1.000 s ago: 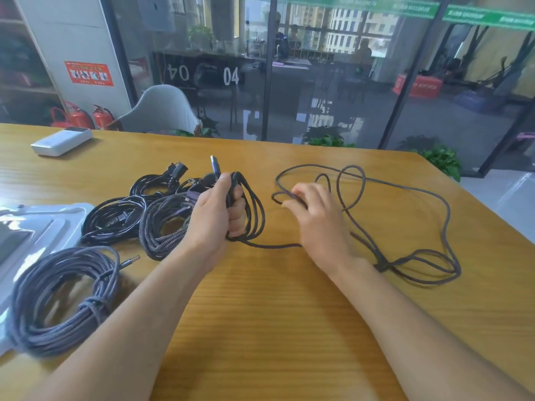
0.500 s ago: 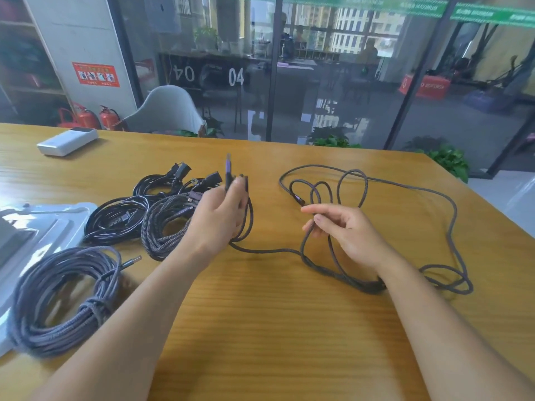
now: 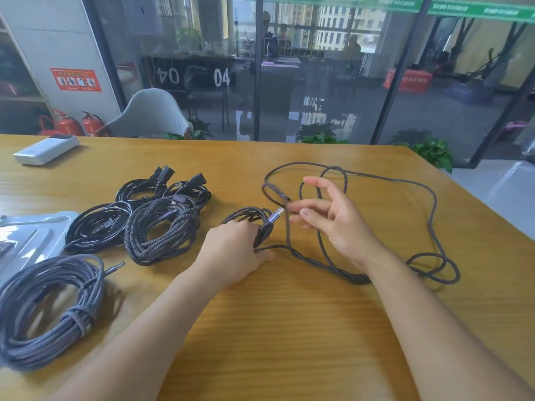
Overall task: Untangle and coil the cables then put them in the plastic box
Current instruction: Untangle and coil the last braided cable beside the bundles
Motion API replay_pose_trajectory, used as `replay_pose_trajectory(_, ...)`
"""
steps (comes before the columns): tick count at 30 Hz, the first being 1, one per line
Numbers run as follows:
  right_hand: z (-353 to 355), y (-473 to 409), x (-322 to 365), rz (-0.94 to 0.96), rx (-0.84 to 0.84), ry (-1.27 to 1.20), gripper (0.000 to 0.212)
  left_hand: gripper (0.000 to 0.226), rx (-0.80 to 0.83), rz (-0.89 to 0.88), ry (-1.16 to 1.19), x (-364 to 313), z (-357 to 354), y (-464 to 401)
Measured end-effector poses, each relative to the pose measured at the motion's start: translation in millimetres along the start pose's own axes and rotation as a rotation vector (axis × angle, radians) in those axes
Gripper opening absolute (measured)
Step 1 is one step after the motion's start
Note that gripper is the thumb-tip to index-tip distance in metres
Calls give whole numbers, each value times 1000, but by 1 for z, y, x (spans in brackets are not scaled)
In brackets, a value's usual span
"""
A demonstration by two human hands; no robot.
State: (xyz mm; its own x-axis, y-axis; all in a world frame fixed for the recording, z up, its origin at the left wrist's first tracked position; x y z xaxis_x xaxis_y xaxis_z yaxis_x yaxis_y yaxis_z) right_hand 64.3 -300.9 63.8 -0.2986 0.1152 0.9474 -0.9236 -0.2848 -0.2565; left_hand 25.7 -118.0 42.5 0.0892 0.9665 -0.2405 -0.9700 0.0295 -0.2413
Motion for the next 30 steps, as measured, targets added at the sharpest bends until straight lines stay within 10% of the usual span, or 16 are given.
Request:
replay_pose_trajectory(13, 72, 79, -24, 185, 0, 930, 33, 11, -184, 117, 685, 44, 18, -6)
replay_pose_trajectory(30, 69, 79, -10, 174, -244, 634, 23, 14, -172, -50, 724, 10, 18, 4)
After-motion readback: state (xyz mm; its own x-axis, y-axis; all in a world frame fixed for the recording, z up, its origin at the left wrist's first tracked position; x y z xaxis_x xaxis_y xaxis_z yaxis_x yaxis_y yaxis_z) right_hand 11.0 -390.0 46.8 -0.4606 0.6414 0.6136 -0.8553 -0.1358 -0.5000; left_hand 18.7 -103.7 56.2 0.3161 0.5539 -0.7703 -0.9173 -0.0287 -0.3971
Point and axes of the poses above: each hand's wrist, its own y-axis away from the middle knuckle, its own z-axis out of the back of the hand, x = y × z, the point moved 8 cm from there along -y, towards the middle knuckle, and after that the axes turned 6 degrees about -x, right-handed, at the moved point
